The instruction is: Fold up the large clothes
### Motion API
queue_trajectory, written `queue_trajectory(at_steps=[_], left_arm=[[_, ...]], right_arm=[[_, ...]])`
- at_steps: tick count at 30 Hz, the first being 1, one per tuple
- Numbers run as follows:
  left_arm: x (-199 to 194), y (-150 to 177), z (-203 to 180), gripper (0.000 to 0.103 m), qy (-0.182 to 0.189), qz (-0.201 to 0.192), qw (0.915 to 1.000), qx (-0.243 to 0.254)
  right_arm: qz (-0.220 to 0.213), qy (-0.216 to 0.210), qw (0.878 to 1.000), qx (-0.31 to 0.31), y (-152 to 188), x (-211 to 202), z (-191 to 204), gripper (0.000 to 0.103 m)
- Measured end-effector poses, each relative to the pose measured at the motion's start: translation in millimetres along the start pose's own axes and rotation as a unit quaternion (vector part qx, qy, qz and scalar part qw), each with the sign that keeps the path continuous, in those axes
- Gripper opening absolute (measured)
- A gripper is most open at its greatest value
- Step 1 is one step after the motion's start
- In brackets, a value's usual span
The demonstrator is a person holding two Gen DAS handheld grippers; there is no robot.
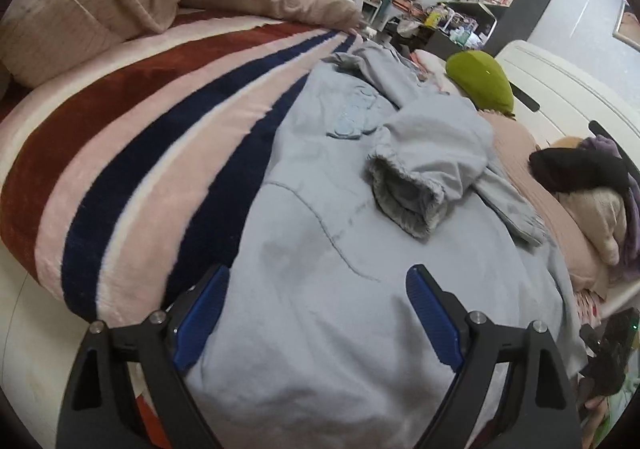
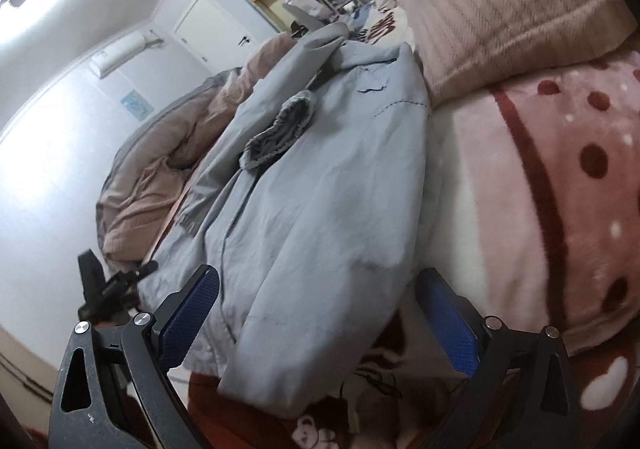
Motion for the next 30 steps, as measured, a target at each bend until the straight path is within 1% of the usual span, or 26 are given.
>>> queue_trajectory(at_steps=[1, 3, 4, 5, 6, 7, 8, 9, 10, 11, 12, 13, 15, 16, 18, 20, 21, 25, 27, 30], left_arm=[[1, 0, -1, 0.087, -0.002, 0.002, 1.0, 0.002], [3, 0, -5, 0.087, -0.005, 0.009, 0.9998, 0.014], [4, 0, -5, 0.084, -0.005, 0.01, 0.9998, 0.015], [3, 1, -4, 0.077, -0.005, 0.009, 0.9999, 0.011], [2, 2, -2, 0.072, -0.007, 0.009, 0.9999, 0.006], [0, 3, 0, 0.057, -0.009, 0.01, 0.9999, 0.003], [-1, 4, 2, 0.042, -0.008, 0.013, 0.9999, -0.001], [-3, 6, 2, 0.037, 0.004, 0.019, 0.9998, -0.002], [-5, 8, -1, 0.029, 0.019, 0.024, 0.9995, 0.003], [-9, 9, -4, 0.019, 0.04, 0.027, 0.9988, 0.009], [-11, 9, -5, 0.016, 0.048, 0.027, 0.9984, 0.012], [-15, 8, -8, 0.013, 0.056, 0.025, 0.998, 0.016], [-23, 1, -13, 0.008, 0.069, 0.007, 0.9975, 0.013], [-27, -5, -16, 0.005, 0.077, -0.001, 0.9969, 0.014], [-37, -17, -25, 0.004, 0.093, -0.021, 0.9953, 0.017], [-49, -32, -34, 0.002, 0.114, -0.043, 0.9924, 0.014], [-53, -38, -36, 0.002, 0.118, -0.05, 0.9916, 0.015], [-71, -64, -46, 0.001, 0.111, -0.079, 0.9901, 0.034], [-85, -76, -53, 0.001, 0.12, -0.099, 0.9873, 0.033], [-103, -88, -60, 0.001, 0.134, -0.125, 0.9824, 0.033]], right_arm=[[0.001, 0.003, 1.0, -0.005, 1, 2, 3, 0.099], [0.005, 0.023, 0.999, -0.037, 2, 6, 8, 0.094], [0.006, 0.031, 0.998, -0.048, 3, 8, 10, 0.085], [0.012, 0.035, 0.998, -0.059, 5, 11, 12, 0.068], [0.017, 0.036, 0.997, -0.06, 8, 13, 12, 0.064], [0.016, 0.041, 0.997, -0.06, 8, 16, 12, 0.06], [0.014, 0.043, 0.997, -0.061, 7, 16, 12, 0.05], [0.012, 0.045, 0.997, -0.06, 5, 17, 12, 0.042], [0.011, 0.042, 0.998, -0.05, 3, 16, 11, 0.025], [0.011, 0.028, 0.999, -0.038, 1, 14, 11, 0.019], [0.011, 0.002, 1.0, -0.023, -3, 9, 13, 0.016], [0.011, -0.013, 1.0, -0.017, -5, 5, 15, 0.011], [0.011, -0.042, 0.999, -0.01, -12, -4, 23, 0.01], [0.016, -0.066, 0.998, -0.001, -16, -8, 29, 0.01], [0.024, -0.097, 0.995, 0.017, -20, -14, 37, 0.008], [0.022, -0.108, 0.994, 0.017, -26, -20, 48, 0.007], [0.02, -0.111, 0.994, 0.013, -29, -23, 54, 0.007], [0.005, -0.14, 0.99, 0.0, -42, -39, 85, 0.005], [-0.001, -0.153, 0.988, -0.011, -50, -46, 100, 0.005], [-0.007, -0.166, 0.986, -0.026, -52, -60, 119, 0.005]])
Point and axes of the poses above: each gripper's, at about its wrist camera, not at the fingertips, and x roughly the way its jaws point, z to its left, y to its underside, the point moved 9 cm from there along x, roughly the way its jaws point, and after that the axes turned 15 degrees about x, right-handed, at the moved point
